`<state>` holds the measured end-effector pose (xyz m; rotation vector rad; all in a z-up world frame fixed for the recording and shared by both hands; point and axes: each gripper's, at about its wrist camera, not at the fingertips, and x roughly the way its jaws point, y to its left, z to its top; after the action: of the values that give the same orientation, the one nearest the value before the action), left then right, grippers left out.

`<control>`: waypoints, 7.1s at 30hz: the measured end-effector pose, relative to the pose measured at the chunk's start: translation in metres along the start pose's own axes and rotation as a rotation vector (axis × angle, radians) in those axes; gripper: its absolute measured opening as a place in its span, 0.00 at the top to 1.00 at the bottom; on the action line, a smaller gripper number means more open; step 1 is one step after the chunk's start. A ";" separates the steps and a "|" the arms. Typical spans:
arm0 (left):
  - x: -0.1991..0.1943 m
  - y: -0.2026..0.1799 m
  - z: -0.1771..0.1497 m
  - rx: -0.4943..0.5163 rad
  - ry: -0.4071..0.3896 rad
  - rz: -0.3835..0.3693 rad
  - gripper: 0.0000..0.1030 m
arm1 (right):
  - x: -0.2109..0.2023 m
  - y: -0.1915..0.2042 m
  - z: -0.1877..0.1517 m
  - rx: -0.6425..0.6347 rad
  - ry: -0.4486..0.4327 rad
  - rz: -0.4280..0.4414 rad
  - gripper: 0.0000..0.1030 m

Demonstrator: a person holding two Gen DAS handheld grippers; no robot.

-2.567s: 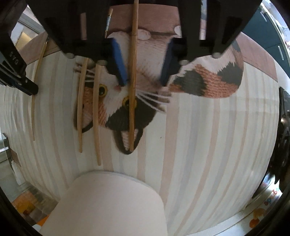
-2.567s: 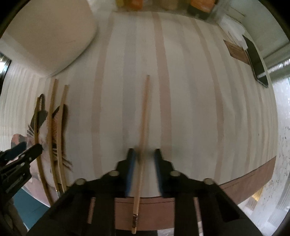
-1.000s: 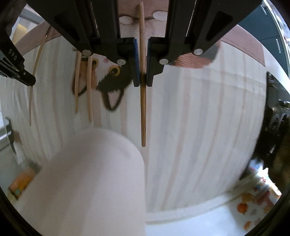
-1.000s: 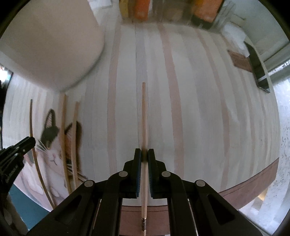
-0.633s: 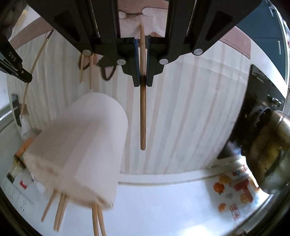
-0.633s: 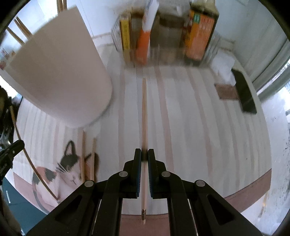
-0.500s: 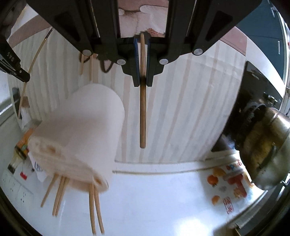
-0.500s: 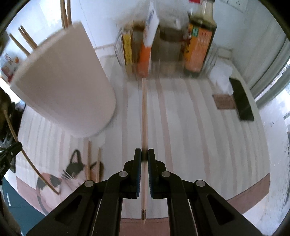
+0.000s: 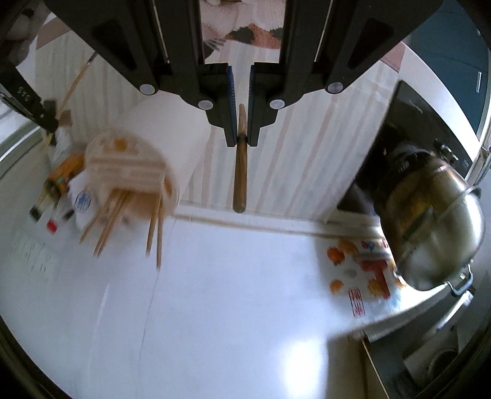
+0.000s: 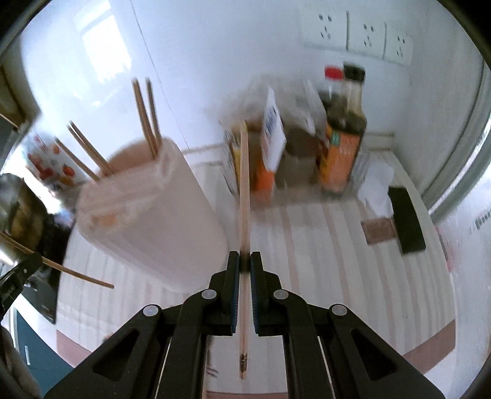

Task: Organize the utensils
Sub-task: 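Lift the left gripper's chopstick over the pink holder while the right gripper carries its own, then lower the left gripper's chopstick into the holder and open while the right gripper does likewise, then move both grippers back to the mat and close each on a chopstick, then lift the left gripper's chopstick toward the pink holder while the right gripper carries its own, then lower the left gripper's chopstick into the holder and open while the right gripper does likewise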

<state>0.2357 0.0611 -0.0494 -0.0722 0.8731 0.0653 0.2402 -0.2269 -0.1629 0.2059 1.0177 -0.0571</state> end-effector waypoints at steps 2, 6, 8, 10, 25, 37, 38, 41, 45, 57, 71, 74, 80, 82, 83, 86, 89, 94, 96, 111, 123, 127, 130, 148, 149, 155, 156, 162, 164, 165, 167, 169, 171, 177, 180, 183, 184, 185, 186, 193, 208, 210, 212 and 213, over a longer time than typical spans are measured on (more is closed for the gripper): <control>-0.016 0.003 0.012 -0.011 -0.023 -0.020 0.96 | -0.009 0.004 0.010 0.003 -0.020 0.024 0.93; -0.049 0.000 0.036 -0.014 -0.075 -0.050 0.96 | -0.030 0.014 0.035 0.011 -0.067 0.087 0.93; -0.063 -0.004 0.046 -0.007 -0.096 -0.064 0.96 | -0.039 0.018 0.048 0.014 -0.088 0.114 0.93; -0.080 -0.010 0.056 0.003 -0.126 -0.078 0.96 | -0.049 0.023 0.061 0.012 -0.111 0.136 0.93; -0.123 -0.056 0.097 0.034 -0.199 -0.209 0.96 | -0.086 0.050 0.158 0.016 -0.247 0.206 0.93; -0.029 -0.093 0.126 0.084 -0.075 -0.197 0.96 | -0.029 0.061 0.190 0.075 -0.267 0.202 0.93; -0.022 -0.093 0.127 0.087 -0.064 -0.192 0.96 | -0.024 0.061 0.192 0.081 -0.268 0.201 0.93; 0.003 -0.093 0.126 0.089 -0.019 -0.183 0.96 | -0.006 0.062 0.195 0.088 -0.264 0.196 0.93; 0.019 -0.088 0.125 0.080 0.025 -0.196 0.96 | 0.011 0.067 0.190 0.064 -0.273 0.205 0.93; -0.039 -0.053 0.117 0.003 -0.081 -0.086 0.20 | 0.002 0.051 0.174 0.033 -0.200 0.254 0.58; 0.014 -0.007 0.024 -0.005 0.075 0.062 0.00 | -0.025 0.001 0.084 0.102 -0.093 0.153 0.28; 0.037 -0.005 -0.007 0.021 0.123 0.113 0.00 | -0.015 0.002 0.056 0.082 -0.063 0.136 0.26; 0.087 -0.003 -0.072 0.083 0.276 0.203 0.00 | 0.030 0.005 0.002 0.053 0.100 0.099 0.26; 0.103 -0.004 -0.091 0.103 0.330 0.211 0.00 | 0.049 0.006 -0.016 0.050 0.171 0.095 0.26; 0.112 -0.005 -0.101 0.111 0.358 0.215 0.00 | 0.060 0.007 -0.026 0.048 0.212 0.089 0.26; 0.132 -0.006 -0.124 0.127 0.427 0.218 0.00 | 0.088 0.013 -0.052 0.033 0.312 0.085 0.26; 0.144 -0.005 -0.137 0.145 0.467 0.226 0.00 | 0.110 0.022 -0.074 0.011 0.389 0.080 0.32; 0.155 -0.001 -0.151 0.167 0.504 0.261 0.00 | 0.136 0.035 -0.099 -0.004 0.482 0.063 0.43; 0.155 -0.001 -0.154 0.169 0.512 0.267 0.00 | 0.141 0.038 -0.106 -0.011 0.502 0.055 0.47; 0.147 -0.045 -0.158 0.233 0.517 0.125 0.00 | 0.140 0.013 -0.108 -0.117 0.512 -0.108 0.94; 0.163 -0.113 -0.172 0.271 0.637 -0.109 0.56 | 0.125 -0.066 -0.096 -0.041 0.517 -0.208 0.94; 0.161 -0.116 -0.170 0.291 0.612 -0.100 0.94 | 0.123 -0.096 -0.093 0.020 0.535 -0.182 0.92; 0.162 -0.104 -0.167 0.271 0.616 -0.088 0.95 | 0.116 -0.117 -0.099 0.020 0.543 -0.181 0.91; 0.154 -0.069 -0.176 0.227 0.635 -0.037 0.95 | 0.146 -0.053 -0.116 -0.083 0.595 -0.089 0.91; 0.152 -0.071 -0.176 0.224 0.635 -0.037 0.95 | 0.146 -0.053 -0.116 -0.085 0.616 -0.093 0.89; 0.156 -0.065 -0.173 0.228 0.639 -0.043 0.95 | 0.137 -0.046 -0.136 -0.114 0.618 -0.102 0.84; 0.156 -0.065 -0.173 0.228 0.638 -0.043 0.95 | 0.136 -0.045 -0.137 -0.111 0.608 -0.104 0.92; 0.162 -0.067 -0.168 0.233 0.640 -0.044 0.95 | 0.140 -0.022 -0.135 -0.073 0.579 -0.076 0.93; 0.164 -0.067 -0.166 0.231 0.639 -0.044 0.95 | 0.143 -0.016 -0.136 -0.090 0.574 -0.090 0.93; 0.166 -0.068 -0.164 0.233 0.639 -0.043 0.95 | 0.145 -0.012 -0.139 -0.099 0.573 -0.097 0.93; 0.169 -0.069 -0.163 0.237 0.638 -0.042 0.95 | 0.145 -0.005 -0.142 -0.110 0.571 -0.103 0.93; 0.171 -0.071 -0.161 0.242 0.635 -0.042 0.95 | 0.145 0.005 -0.143 -0.111 0.570 -0.106 0.93; 0.173 -0.070 -0.161 0.247 0.629 -0.046 0.96 | 0.146 0.009 -0.144 -0.111 0.571 -0.108 0.93; 0.165 -0.071 -0.163 0.247 0.587 -0.023 0.96 | 0.147 0.007 -0.141 -0.130 0.563 -0.125 0.93; 0.153 -0.068 -0.158 0.236 0.541 -0.013 0.96 | 0.143 0.005 -0.144 -0.116 0.547 -0.113 0.94; 0.138 -0.065 -0.147 0.217 0.491 -0.012 0.96 | 0.129 0.001 -0.142 -0.103 0.510 -0.108 0.94; 0.132 -0.065 -0.142 0.211 0.474 -0.013 0.96 | 0.124 0.000 -0.140 -0.101 0.500 -0.105 0.94; 0.126 -0.064 -0.138 0.206 0.453 -0.013 0.96 | 0.118 -0.001 -0.138 -0.096 0.482 -0.099 0.94; 0.119 -0.064 -0.134 0.204 0.433 -0.011 0.96 | 0.111 -0.001 -0.135 -0.092 0.462 -0.094 0.94; 0.064 -0.062 -0.100 0.161 0.275 -0.012 0.96 | 0.062 0.001 -0.105 -0.094 0.306 -0.070 0.94; -0.049 -0.057 -0.021 0.051 0.012 -0.135 0.96 | -0.039 0.006 -0.012 -0.018 0.021 0.092 0.94; -0.063 -0.058 -0.010 0.040 -0.009 -0.166 0.96 | -0.052 0.005 0.002 0.004 -0.010 0.127 0.94; -0.078 -0.060 0.004 0.024 -0.036 -0.210 0.96 | -0.070 0.005 0.020 0.025 -0.056 0.162 0.94; -0.083 -0.061 0.011 0.020 -0.047 -0.225 0.96 | -0.076 0.005 0.028 0.031 -0.074 0.175 0.94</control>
<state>0.1957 -0.0007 0.0237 -0.1496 0.8140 -0.1519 0.2241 -0.2309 -0.0836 0.3178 0.9222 0.0777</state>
